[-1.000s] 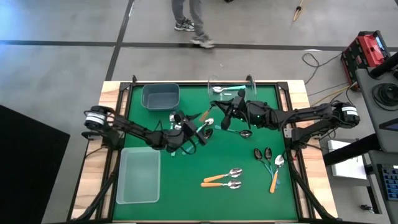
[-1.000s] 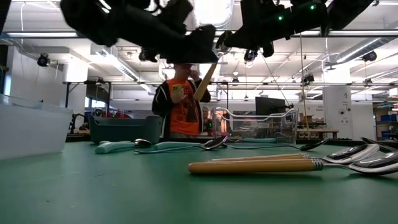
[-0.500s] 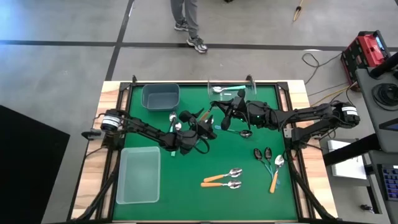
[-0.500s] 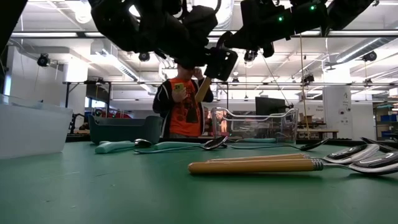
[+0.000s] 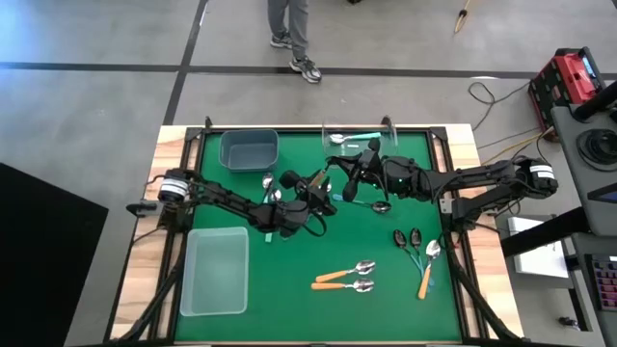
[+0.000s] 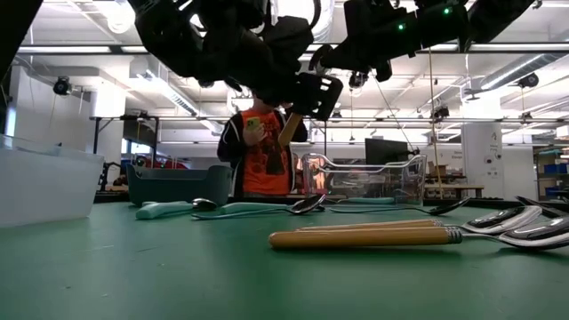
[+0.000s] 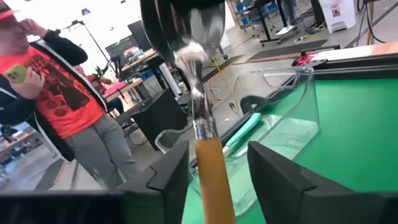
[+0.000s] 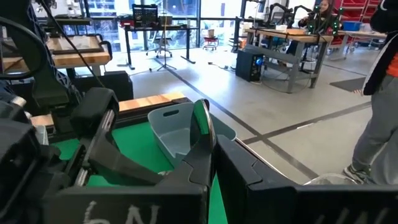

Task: Sort silverware by color (type)
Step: Put the yellow spoon into the gray bin

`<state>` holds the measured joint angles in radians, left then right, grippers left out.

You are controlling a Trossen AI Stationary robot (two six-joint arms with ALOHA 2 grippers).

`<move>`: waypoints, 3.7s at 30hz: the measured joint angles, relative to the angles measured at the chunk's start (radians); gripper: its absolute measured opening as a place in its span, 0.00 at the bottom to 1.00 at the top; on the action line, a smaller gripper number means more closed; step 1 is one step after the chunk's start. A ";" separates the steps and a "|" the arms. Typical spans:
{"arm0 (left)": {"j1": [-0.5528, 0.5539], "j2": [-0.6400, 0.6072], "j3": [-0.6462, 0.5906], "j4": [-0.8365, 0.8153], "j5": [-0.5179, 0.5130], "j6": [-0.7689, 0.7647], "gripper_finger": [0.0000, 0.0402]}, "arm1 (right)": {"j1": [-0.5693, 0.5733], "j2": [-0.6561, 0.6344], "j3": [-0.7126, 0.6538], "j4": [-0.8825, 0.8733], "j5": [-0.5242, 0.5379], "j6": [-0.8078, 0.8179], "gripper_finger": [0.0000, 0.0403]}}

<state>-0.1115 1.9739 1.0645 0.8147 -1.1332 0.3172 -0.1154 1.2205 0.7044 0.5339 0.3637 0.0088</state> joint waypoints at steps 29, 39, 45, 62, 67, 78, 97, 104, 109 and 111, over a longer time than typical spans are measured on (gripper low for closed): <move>-0.019 -0.068 0.000 -0.092 0.034 -0.040 0.09 | 0.000 0.000 -0.001 -0.005 -0.004 0.040 0.30; -0.015 -0.261 0.000 -0.578 0.084 -0.234 0.09 | 0.000 -0.061 -0.001 -0.092 0.002 0.061 0.51; 0.031 -0.421 0.000 -0.944 0.181 -0.234 0.09 | 0.000 -0.092 0.000 -0.140 0.003 0.061 0.53; 0.508 -0.731 0.000 -1.568 0.686 -0.134 0.09 | -0.008 -0.092 0.000 -0.141 0.004 0.055 0.53; 0.628 -0.684 0.024 -1.719 0.705 -0.120 0.09 | -0.012 -0.092 0.000 -0.141 0.005 0.052 0.53; 0.734 -0.513 0.156 -1.946 0.783 0.009 0.09 | -0.016 -0.091 0.000 -0.143 0.005 0.043 0.53; 0.906 -0.247 0.396 -2.133 0.930 0.224 0.09 | -0.041 -0.091 0.000 -0.172 0.006 0.025 0.53; 0.915 -0.197 0.391 -2.135 0.939 0.262 0.06 | -0.072 -0.091 0.000 -0.255 0.005 0.061 0.53; 0.914 -0.174 0.391 -2.116 0.942 0.281 0.05 | -0.075 -0.091 0.000 -0.276 0.005 0.072 0.53; 0.914 -0.171 0.391 -2.112 0.942 0.282 0.05 | -0.075 -0.091 0.000 -0.278 0.005 0.079 0.53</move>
<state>0.8021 1.8025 1.4551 -1.2972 -0.1909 0.5994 -0.1905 1.1297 0.7040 0.2561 0.3683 0.0878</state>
